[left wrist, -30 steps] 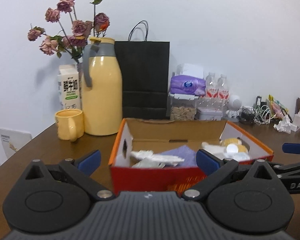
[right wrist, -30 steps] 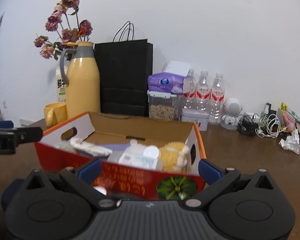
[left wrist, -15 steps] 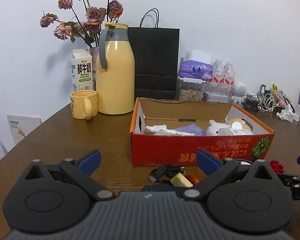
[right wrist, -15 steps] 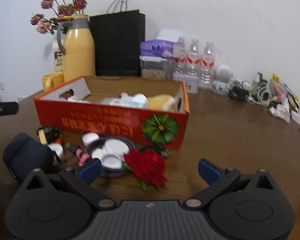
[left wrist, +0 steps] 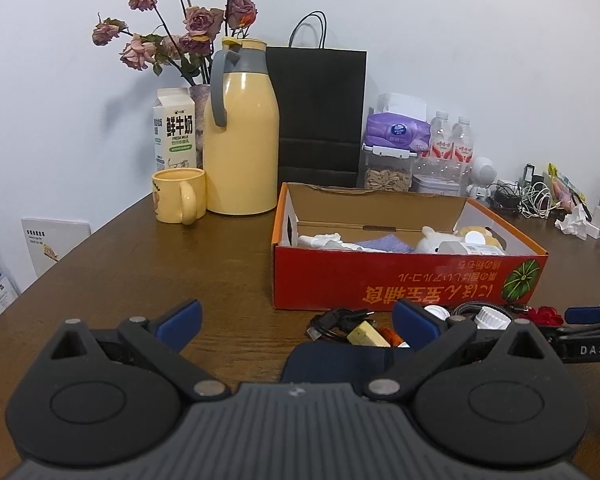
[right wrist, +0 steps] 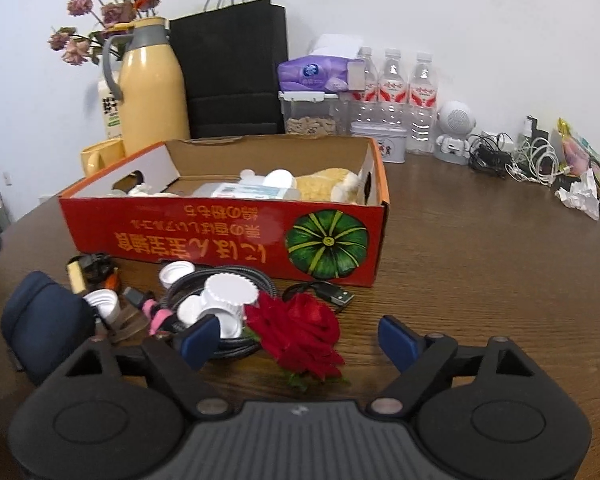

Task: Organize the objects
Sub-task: 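Move right tool to the red rose and close on it, then grasp the black cable with left tool while right tool lifts the red rose, then drop the black cable into the box with left tool while right tool drops the rose there, then withdraw both tools from the box back toward the table items, then grasp the small yellow block with left tool while right tool grasps a white cap, then carry the yellow block into the box with left tool while right tool carries the cap there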

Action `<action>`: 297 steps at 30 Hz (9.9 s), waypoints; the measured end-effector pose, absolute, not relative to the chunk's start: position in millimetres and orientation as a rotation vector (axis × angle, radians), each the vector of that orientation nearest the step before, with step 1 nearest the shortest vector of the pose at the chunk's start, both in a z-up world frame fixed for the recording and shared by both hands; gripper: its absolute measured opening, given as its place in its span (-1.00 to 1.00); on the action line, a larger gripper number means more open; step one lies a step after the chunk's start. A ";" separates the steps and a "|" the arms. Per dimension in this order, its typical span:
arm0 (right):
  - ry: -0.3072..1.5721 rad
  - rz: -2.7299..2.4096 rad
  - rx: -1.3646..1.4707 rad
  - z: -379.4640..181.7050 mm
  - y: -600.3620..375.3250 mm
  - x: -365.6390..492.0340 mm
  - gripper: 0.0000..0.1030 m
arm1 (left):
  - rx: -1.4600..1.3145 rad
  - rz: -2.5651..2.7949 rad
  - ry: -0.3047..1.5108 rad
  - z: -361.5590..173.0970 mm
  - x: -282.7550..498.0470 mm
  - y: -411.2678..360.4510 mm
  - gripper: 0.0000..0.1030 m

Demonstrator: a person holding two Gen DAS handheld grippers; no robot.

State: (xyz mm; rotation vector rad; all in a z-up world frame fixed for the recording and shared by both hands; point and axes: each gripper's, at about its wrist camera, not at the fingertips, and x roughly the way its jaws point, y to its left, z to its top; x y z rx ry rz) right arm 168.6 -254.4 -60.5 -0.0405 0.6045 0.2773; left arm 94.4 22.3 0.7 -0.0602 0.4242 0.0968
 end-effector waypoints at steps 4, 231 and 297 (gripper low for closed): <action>0.594 0.267 0.010 -64.5 -262.5 169.3 0.48 | -0.068 0.105 0.428 -0.8 93.7 23.5 1.00; 0.477 0.363 -0.015 -55.0 -215.4 183.3 -0.26 | -0.063 0.023 0.542 -26.9 162.5 3.6 1.00; 0.279 0.339 -0.030 15.5 -173.1 248.3 -0.26 | -0.306 -0.051 0.520 55.3 257.3 -5.3 -0.75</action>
